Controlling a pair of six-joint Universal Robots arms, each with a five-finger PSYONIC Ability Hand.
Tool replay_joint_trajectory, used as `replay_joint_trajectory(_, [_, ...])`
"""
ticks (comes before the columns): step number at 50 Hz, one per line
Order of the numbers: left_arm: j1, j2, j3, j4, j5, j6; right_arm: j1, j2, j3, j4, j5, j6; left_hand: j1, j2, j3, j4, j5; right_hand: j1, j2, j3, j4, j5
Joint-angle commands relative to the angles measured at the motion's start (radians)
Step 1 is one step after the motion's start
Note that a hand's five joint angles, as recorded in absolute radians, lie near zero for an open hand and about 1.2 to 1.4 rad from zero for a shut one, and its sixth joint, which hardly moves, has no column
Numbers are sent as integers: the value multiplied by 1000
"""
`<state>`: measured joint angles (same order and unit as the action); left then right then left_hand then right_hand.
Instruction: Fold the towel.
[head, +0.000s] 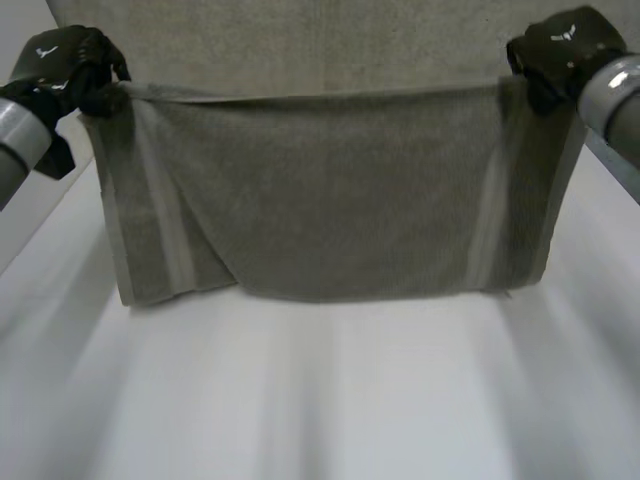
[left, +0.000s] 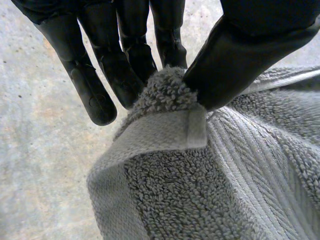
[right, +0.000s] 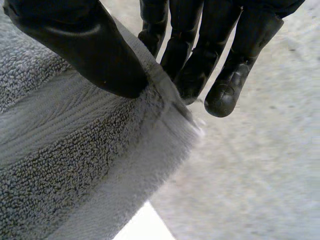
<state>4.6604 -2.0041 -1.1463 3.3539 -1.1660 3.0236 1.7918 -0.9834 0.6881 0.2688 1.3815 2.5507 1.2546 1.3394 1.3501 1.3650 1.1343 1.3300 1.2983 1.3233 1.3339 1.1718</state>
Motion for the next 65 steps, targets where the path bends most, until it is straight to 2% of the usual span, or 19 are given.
replay_joint_trajectory(1, [-68,-73,327,-22,-118,-5,74,121,-408,-58,123,51,142,57,46,31,87,66,98,73,62,50])
replay_joint_trajectory(5, [-65,-30,367,55,-161,-19,74,74,-398,-149,123,143,142,57,46,31,87,66,98,73,62,50])
replay_joint_trajectory(7, [-69,-2,362,148,-164,-15,72,13,-314,-222,117,181,142,57,46,31,87,66,98,73,62,50])
replay_joint_trajectory(13, [-63,-8,330,183,-155,-15,72,-20,-180,-270,76,183,142,57,46,31,87,66,98,73,62,50])
replay_joint_trajectory(24, [-28,-16,-30,200,-63,0,11,-41,188,-289,-52,184,142,57,46,31,87,66,98,73,62,50])
replay_joint_trajectory(26, [-9,-18,-152,229,-25,1,5,-57,328,-325,-119,178,142,57,46,31,87,66,98,73,62,50])
replay_joint_trajectory(29, [-2,-16,-211,249,-6,1,-20,-80,483,-384,-192,174,142,57,46,31,87,66,98,73,62,50])
replay_joint_trajectory(37, [76,54,-493,352,84,23,-72,-184,746,-454,-303,172,142,57,46,31,87,66,98,73,62,50])
replay_joint_trajectory(40, [90,88,-527,351,109,29,-84,-219,772,-450,-302,174,142,57,46,31,87,66,98,73,62,50])
replay_joint_trajectory(42, [122,174,-590,349,155,38,-107,-340,813,-427,-299,181,142,57,46,31,87,66,98,73,62,50])
replay_joint_trajectory(43, [123,174,-590,349,155,38,-107,-340,814,-427,-299,181,142,57,46,31,87,66,98,73,62,50])
replay_joint_trajectory(45, [155,295,-648,346,193,28,-132,-461,846,-370,-303,183,142,57,46,31,87,66,98,73,62,50])
replay_joint_trajectory(48, [173,354,-675,345,210,24,-182,-549,846,-297,-309,183,142,57,46,31,87,66,98,73,62,50])
replay_joint_trajectory(51, [207,466,-725,334,239,21,-210,-578,841,-257,-318,183,142,57,46,31,87,66,98,73,62,50])
replay_joint_trajectory(53, [224,554,-763,322,273,12,-261,-610,823,-183,-360,177,142,57,46,31,87,66,98,73,62,50])
replay_joint_trajectory(56, [225,590,-780,311,301,-23,-282,-609,806,-139,-415,174,142,57,46,31,87,66,98,73,62,50])
replay_joint_trajectory(60, [224,588,-782,314,316,-74,-284,-581,803,-132,-434,167,142,57,46,31,87,66,98,73,62,50])
replay_joint_trajectory(63, [221,545,-776,320,315,-94,-276,-491,783,-137,-427,144,142,57,46,31,87,66,98,73,62,50])
replay_joint_trajectory(65, [212,432,-744,320,307,-92,-272,-398,727,-131,-403,115,142,57,46,31,87,66,98,73,62,50])
